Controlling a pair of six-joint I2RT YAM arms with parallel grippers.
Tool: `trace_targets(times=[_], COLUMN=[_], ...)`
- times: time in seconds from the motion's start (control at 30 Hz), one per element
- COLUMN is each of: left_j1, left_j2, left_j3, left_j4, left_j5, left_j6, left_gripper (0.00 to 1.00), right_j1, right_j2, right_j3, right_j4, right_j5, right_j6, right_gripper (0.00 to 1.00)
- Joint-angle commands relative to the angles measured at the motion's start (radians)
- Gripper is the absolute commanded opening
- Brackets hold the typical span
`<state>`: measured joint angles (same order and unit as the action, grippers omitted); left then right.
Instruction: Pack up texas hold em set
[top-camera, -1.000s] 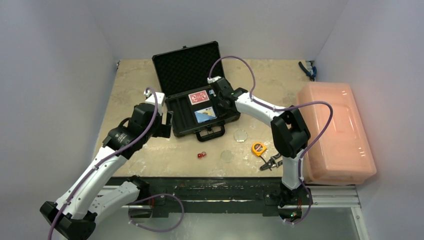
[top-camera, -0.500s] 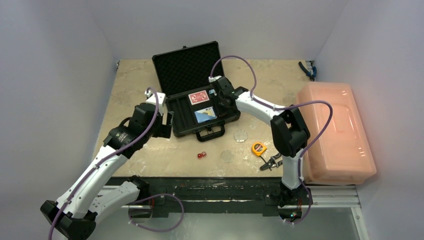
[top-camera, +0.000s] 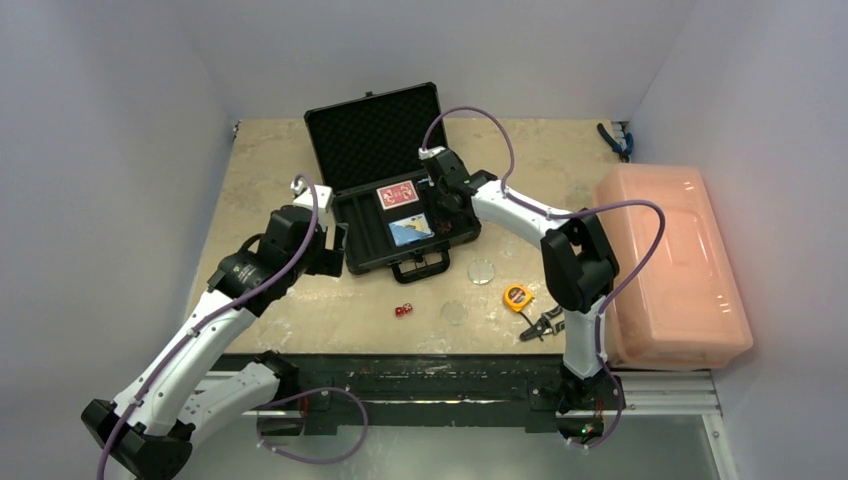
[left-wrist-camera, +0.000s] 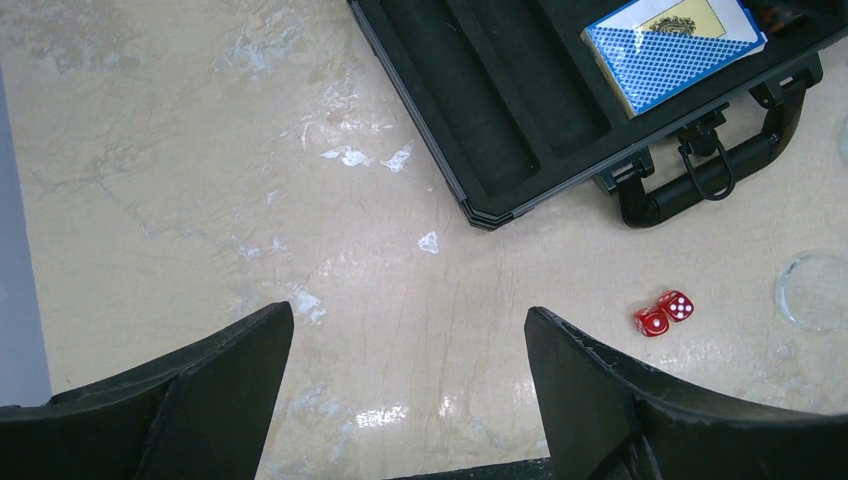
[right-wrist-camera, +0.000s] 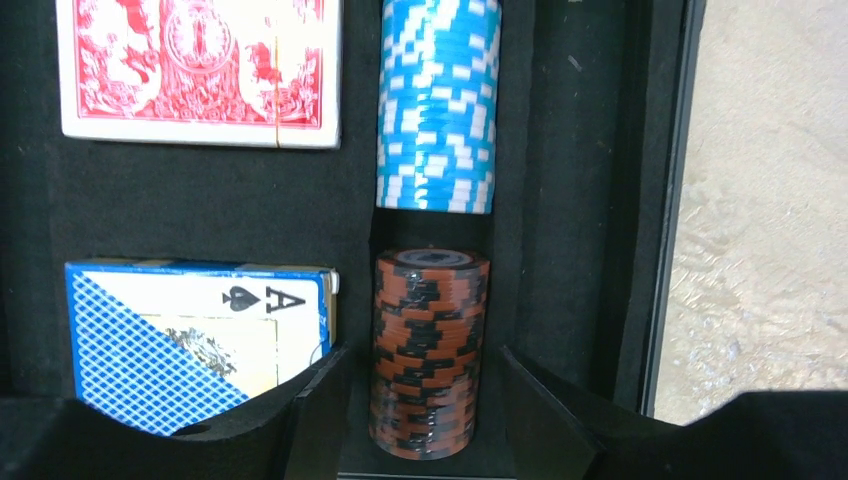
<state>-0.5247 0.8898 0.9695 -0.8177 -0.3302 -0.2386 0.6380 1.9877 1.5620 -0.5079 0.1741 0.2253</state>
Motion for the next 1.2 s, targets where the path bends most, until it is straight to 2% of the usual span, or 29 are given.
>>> trace_targets(times=[0.0, 0.23, 0.5, 0.83, 1.0, 1.17], left_j1=[0.003, 0.003, 0.003, 0.003, 0.003, 0.003], left_j2=[0.001, 0.003, 0.006, 0.008, 0.009, 0.009], left_j3=[0.033, 0.033, 0.034, 0.035, 0.034, 0.034], left_j4=[0.012, 0.012, 0.012, 0.014, 0.011, 0.011], left_j5=[0.006, 0.009, 0.011, 0.013, 0.013, 0.013], left_j6=[0.024, 0.023, 0.023, 0.024, 0.025, 0.025], left_gripper=[0.86, 0.86, 0.86, 0.85, 0.85, 0.85], right_j1=[-0.007, -0.006, -0.007, -0.007, -0.007, -0.007], right_j2=[-0.016, -0.040, -0.118, -0.189, -0.189, -0.188], right_j3=[0.055, 0.057, -0.019, -0.133, -0.152, -0.180], right_j4=[0.040, 0.039, 0.061, 0.092, 0.095, 0.105], right_j5=[0.021, 0.022, 0.016, -0.023, -0.036, -0.049], right_j6=[0.013, 0.011, 0.027, 0.019, 0.024, 0.035], right_gripper=[0.61, 0.61, 0.53, 0.31, 0.16, 0.07])
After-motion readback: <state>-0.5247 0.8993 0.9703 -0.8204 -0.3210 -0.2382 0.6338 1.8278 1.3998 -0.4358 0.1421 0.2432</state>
